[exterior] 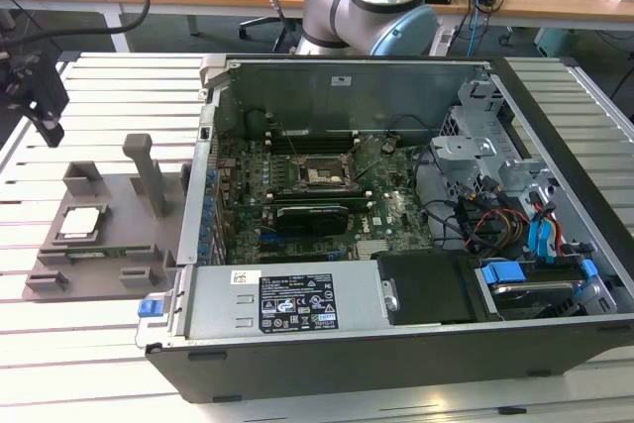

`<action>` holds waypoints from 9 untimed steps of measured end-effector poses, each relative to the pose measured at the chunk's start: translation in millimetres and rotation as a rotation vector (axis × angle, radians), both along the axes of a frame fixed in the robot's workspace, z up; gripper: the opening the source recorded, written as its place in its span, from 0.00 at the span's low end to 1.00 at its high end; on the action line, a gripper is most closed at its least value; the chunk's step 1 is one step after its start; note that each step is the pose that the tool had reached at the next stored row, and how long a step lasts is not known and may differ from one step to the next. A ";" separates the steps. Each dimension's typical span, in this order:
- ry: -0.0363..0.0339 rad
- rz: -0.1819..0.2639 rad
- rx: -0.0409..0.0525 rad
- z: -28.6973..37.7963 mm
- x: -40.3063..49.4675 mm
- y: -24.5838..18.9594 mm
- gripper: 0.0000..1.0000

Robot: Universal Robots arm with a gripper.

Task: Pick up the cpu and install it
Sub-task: 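Pick up the cpu and move it towards the insertion slot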

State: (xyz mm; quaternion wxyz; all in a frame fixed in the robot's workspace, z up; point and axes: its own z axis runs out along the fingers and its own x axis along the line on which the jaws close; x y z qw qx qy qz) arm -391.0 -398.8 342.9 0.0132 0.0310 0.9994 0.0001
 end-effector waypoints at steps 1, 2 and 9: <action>0.0000 0.000 0.0000 -0.4 0.0 0.0 0.78; 0.0000 0.000 0.0000 -0.9 0.0 0.0 0.78; 0.0000 0.000 0.0000 -5.6 0.0 0.0 0.78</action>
